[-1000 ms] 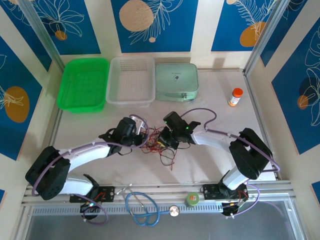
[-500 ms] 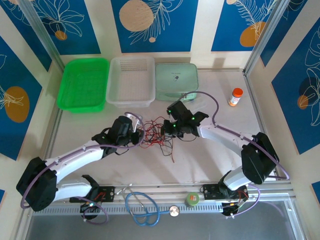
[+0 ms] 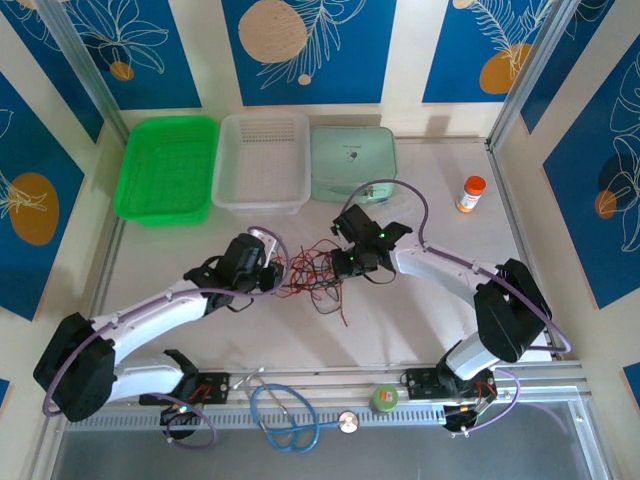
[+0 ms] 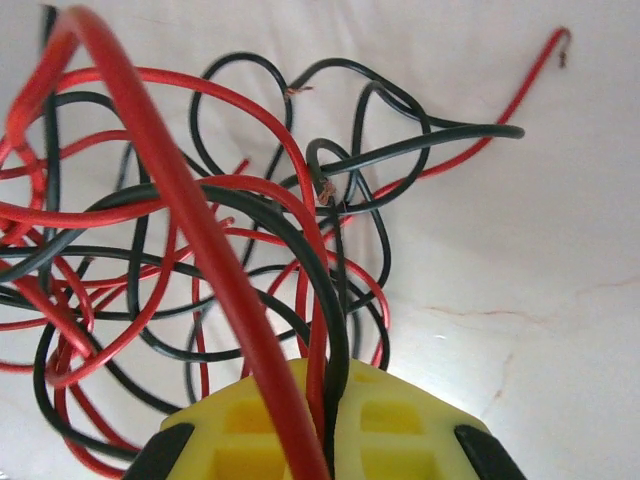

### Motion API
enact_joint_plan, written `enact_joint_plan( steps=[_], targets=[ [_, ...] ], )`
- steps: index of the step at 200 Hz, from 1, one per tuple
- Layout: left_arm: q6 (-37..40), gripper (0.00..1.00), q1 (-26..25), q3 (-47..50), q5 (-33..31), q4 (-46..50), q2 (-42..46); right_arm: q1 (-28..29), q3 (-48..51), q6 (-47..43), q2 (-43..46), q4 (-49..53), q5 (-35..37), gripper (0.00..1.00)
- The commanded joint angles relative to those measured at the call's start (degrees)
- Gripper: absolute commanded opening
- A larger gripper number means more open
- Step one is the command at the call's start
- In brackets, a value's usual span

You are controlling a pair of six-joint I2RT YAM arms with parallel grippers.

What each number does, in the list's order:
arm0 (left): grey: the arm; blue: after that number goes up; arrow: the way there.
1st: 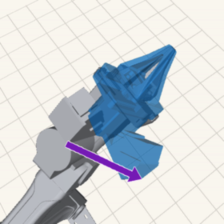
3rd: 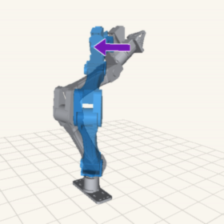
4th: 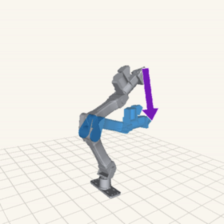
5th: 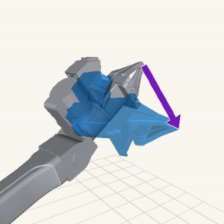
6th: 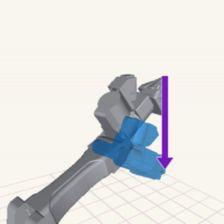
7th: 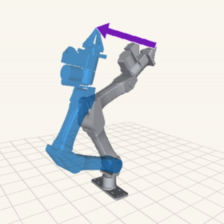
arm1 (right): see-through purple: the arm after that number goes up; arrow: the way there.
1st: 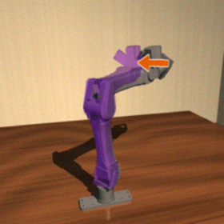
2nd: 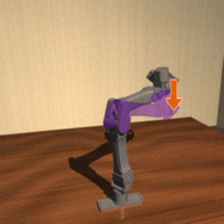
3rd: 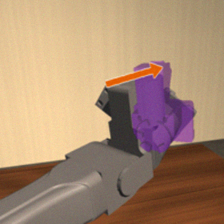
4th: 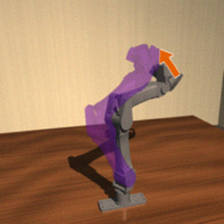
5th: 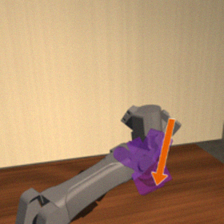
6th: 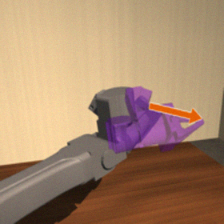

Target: Untangle the cables

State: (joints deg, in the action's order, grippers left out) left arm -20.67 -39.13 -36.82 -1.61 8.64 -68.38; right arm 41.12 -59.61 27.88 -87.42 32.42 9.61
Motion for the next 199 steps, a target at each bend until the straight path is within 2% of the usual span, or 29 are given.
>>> enact_joint_plan(
  steps=[1,16,31,42,76,101,123,144,199],
  targets=[
    [0.88,0.22,0.48,0.06,3.92,-0.65,-0.73,0.80,2.81,1.73,1.20,-1.72,3.31,0.00],
    [0.80,0.26,0.46,-0.48,6.48,-0.82,-0.62,2.34,3.68,2.92,0.85,-3.45,5.28,0.00],
    [1.30,0.30,0.49,-1.59,5.58,1.62,0.14,3.85,3.55,3.23,0.19,-2.70,9.92,0.00],
    [1.73,0.37,0.47,-2.59,5.04,4.12,1.07,4.23,3.28,3.03,-0.20,-2.19,11.26,0.00],
    [1.56,0.62,0.55,-4.43,10.22,9.45,4.64,3.96,2.83,4.41,-0.56,-2.07,8.19,0.00],
    [-0.75,0.69,0.45,-0.82,14.83,8.73,5.68,3.38,3.24,6.93,-0.30,-2.84,4.60,0.00],
    [-3.46,0.73,0.41,4.66,16.62,2.97,4.55,2.41,3.61,8.48,-0.15,-3.55,0.94,0.00],
    [-5.51,0.79,0.42,8.82,17.03,-6.60,2.41,1.86,3.89,9.03,-0.04,-4.36,-2.08,0.00],
    [-6.34,0.80,0.47,7.51,14.81,-21.84,-11.20,1.59,4.57,10.42,-0.25,-5.49,-4.42,0.00]
  ],
)
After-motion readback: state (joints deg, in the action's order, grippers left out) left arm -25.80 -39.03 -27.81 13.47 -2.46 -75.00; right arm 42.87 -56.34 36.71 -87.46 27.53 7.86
